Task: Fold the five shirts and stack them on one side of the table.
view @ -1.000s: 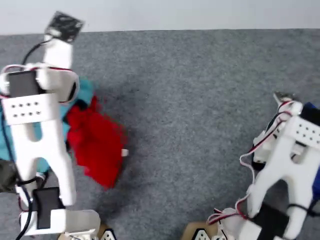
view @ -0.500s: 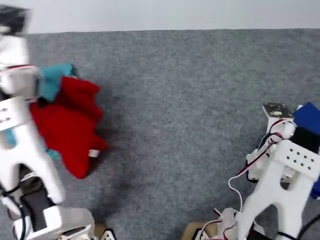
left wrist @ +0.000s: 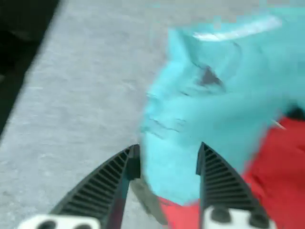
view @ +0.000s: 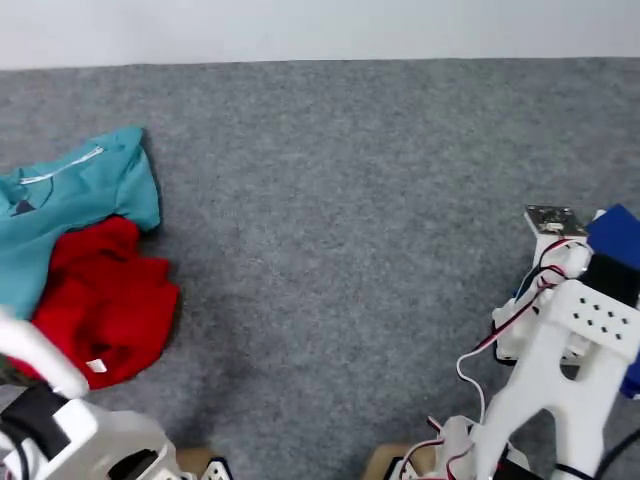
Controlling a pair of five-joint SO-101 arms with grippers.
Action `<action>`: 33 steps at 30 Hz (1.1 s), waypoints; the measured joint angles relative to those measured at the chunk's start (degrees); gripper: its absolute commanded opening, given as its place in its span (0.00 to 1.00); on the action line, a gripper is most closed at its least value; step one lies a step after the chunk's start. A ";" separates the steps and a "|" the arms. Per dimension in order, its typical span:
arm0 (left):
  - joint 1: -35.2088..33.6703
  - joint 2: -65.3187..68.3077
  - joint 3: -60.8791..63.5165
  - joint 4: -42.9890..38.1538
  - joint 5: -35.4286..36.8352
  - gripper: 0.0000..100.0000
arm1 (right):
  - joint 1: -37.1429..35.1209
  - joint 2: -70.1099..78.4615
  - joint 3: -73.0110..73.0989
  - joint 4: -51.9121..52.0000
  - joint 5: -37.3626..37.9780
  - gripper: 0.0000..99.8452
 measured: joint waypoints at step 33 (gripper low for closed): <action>29.19 18.20 11.69 -10.37 -0.97 0.00 | 0.00 0.00 0.18 0.00 0.00 0.01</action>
